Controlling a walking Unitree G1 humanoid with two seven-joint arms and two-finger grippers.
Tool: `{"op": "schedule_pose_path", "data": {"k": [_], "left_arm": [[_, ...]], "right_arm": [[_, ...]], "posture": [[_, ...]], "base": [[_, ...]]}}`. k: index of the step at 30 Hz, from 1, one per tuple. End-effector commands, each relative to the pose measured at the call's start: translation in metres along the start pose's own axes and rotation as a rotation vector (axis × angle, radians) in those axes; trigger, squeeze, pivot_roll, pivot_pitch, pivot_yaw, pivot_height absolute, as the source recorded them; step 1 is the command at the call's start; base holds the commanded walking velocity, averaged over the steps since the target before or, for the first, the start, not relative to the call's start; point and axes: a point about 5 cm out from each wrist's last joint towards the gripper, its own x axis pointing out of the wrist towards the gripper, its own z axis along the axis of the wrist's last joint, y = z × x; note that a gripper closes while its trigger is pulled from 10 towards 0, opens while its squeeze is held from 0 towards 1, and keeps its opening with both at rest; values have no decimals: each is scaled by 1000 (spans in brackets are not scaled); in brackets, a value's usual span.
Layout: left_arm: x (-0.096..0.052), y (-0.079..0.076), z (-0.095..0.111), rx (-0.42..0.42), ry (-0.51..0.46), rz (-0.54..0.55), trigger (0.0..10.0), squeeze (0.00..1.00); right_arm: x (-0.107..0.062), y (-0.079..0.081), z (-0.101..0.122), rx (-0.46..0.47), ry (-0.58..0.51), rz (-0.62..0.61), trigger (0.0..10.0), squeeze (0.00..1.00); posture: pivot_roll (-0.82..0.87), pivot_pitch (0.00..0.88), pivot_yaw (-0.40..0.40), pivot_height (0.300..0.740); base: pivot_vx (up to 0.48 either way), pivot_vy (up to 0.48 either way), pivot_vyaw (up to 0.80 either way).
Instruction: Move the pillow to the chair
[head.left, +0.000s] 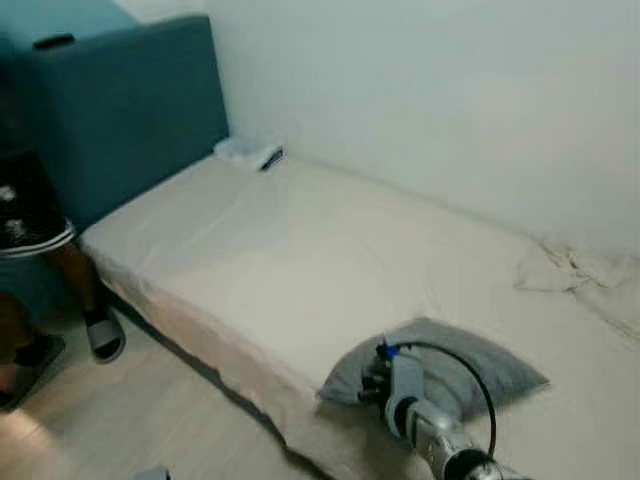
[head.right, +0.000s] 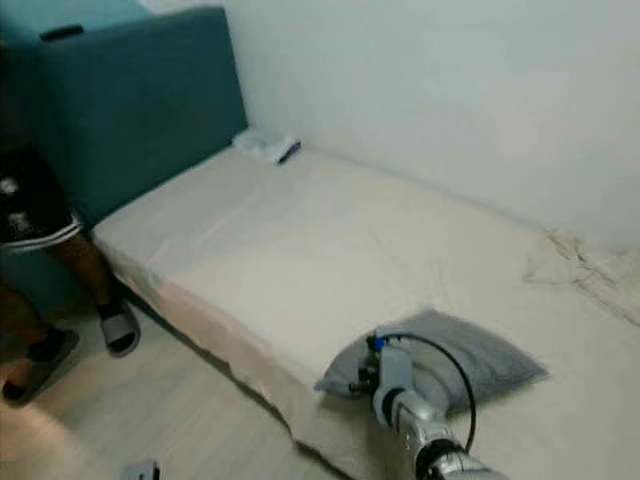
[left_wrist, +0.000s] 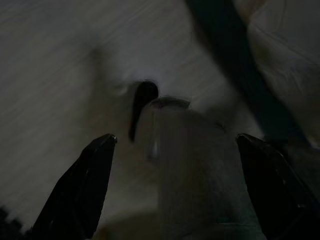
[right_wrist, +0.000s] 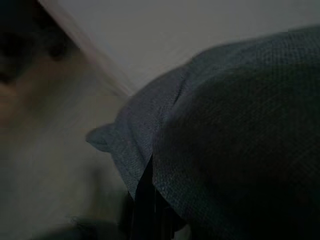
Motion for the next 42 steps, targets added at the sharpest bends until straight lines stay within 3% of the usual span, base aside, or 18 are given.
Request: {"op": "schedule_pose_path", "data": {"k": [1,4,8,17,25,38,42], "left_arm": [[-1,-1,-7,0,28,-6,10000,0],[-1,-1,-7,4,32,-6,10000,0],[-1,-2,-7,9,32,-6,10000,0],[0,-3,-5,9,27,-6,10000,0],[0,-3,-5,5,31,-3,10000,0],[1,-3,-4,-13,27,5,10000,0],[1,-5,-3,-18,25,2,10000,0]], "right_arm": [[3,12,11,-22,-62,91,10000,0],[7,18,32,-24,-133,124,10000,0],[10,22,45,-36,-168,149,10000,0],[10,27,38,-49,-144,168,10000,0],[12,42,40,-19,-167,263,10000,0],[10,93,71,77,-257,745,10000,0],[7,98,91,145,-336,825,10000,0]], "posture": [[-33,49,-33,740],[-36,42,-38,740],[-38,38,-42,740],[-33,35,-45,740],[-40,48,-33,740],[-37,52,-32,740],[-37,52,-34,740]], "base": [[0,0,775],[0,0,763],[0,0,763],[0,0,763],[0,0,763],[0,0,763],[0,0,761]]}}
